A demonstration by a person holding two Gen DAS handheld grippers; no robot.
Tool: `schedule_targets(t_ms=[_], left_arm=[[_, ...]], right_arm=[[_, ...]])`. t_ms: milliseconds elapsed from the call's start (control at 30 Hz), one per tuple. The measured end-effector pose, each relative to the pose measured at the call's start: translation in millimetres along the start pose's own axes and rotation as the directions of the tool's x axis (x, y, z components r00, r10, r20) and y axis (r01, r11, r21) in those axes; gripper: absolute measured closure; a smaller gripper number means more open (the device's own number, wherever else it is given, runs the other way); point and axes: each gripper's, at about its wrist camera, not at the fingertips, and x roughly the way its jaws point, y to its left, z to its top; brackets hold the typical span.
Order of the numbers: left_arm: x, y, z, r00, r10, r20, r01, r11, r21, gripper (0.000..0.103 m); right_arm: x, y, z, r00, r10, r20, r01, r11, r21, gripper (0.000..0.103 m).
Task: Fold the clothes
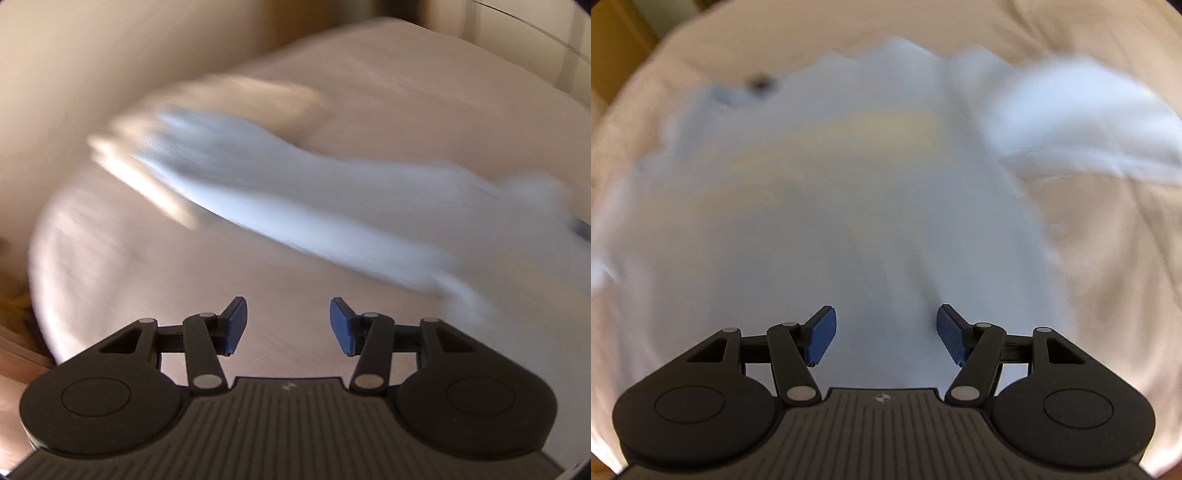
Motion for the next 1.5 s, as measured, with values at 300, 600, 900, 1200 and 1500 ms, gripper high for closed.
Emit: schedule_targets(t_ms=[300, 600, 900, 1200, 1500], left_arm=[[-34.9, -176.0, -76.6, 0.942, -0.301, -0.147, 0.316, 0.944, 0.093, 0.056], [-38.6, -239.6, -101.7, 0.899, -0.371, -0.232, 0.410, 0.901, 0.146, 0.056], [-31.2, -231.3, -93.8, 0.888, -0.373, -0.268, 0.426, 0.888, 0.175, 0.056], [-22.3, -224.0, -106.5, 0.873, -0.363, -0.326, 0.447, 0.864, 0.233, 0.056], [-46.2, -152.0, -111.3, 0.906, -0.284, -0.314, 0.365, 0.899, 0.242, 0.050]], right_arm=[[-64.9, -197.3, -5.3, 0.996, -0.021, 0.083, -0.002, 0.964, 0.266, 0.053], [-81.5, -370.0, 73.0, 0.909, -0.137, 0.394, -0.131, 0.803, 0.582, 0.051], [-46.7, -409.7, 115.1, 0.891, -0.117, 0.440, -0.207, 0.755, 0.622, 0.096], [-97.0, -402.6, 97.3, 0.812, -0.252, 0.526, -0.015, 0.892, 0.451, 0.099], [-70.9, -401.5, 76.3, 0.887, -0.264, 0.378, -0.002, 0.818, 0.576, 0.066]])
